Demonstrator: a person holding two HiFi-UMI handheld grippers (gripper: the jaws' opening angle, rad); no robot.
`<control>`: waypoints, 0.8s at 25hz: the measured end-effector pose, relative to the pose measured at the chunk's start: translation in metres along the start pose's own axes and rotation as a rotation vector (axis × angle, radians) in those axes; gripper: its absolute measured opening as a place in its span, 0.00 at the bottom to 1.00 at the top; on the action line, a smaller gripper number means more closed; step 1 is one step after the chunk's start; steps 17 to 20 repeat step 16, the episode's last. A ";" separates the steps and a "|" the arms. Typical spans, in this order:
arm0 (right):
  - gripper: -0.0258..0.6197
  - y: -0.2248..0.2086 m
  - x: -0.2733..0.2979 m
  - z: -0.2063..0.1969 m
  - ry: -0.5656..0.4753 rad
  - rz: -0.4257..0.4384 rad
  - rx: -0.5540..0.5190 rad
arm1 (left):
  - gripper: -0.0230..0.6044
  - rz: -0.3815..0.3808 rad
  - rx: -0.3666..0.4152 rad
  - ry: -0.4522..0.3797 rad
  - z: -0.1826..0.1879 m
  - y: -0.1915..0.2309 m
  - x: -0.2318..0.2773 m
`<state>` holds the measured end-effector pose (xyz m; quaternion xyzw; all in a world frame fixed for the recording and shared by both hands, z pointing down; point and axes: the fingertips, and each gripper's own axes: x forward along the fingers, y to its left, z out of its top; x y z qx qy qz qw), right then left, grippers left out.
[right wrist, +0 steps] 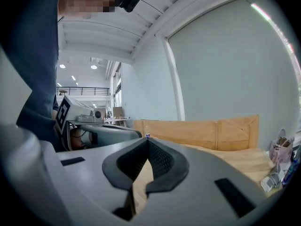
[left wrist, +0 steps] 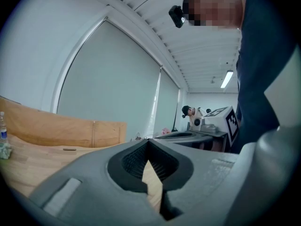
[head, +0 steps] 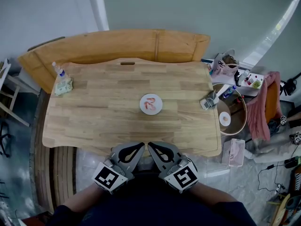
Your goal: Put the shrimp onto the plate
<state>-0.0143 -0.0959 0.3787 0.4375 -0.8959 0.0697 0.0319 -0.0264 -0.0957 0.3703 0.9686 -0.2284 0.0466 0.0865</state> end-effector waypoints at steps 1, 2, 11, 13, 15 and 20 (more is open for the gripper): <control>0.05 0.000 0.000 -0.001 0.004 0.001 -0.001 | 0.04 -0.003 0.004 -0.001 0.000 -0.001 0.000; 0.05 0.001 0.000 -0.001 0.006 0.001 0.001 | 0.04 -0.006 0.007 -0.002 -0.001 -0.002 0.000; 0.05 0.001 0.000 -0.002 0.012 -0.006 0.026 | 0.04 -0.011 0.002 -0.003 -0.001 -0.004 0.000; 0.05 0.001 0.000 -0.004 0.016 -0.006 0.026 | 0.04 -0.012 0.001 -0.001 -0.002 -0.004 0.001; 0.05 0.000 0.001 -0.006 0.020 -0.004 0.015 | 0.04 -0.013 0.001 0.001 -0.002 -0.004 0.001; 0.05 0.000 0.001 -0.007 0.022 -0.002 0.010 | 0.04 -0.014 0.001 0.002 -0.002 -0.004 0.001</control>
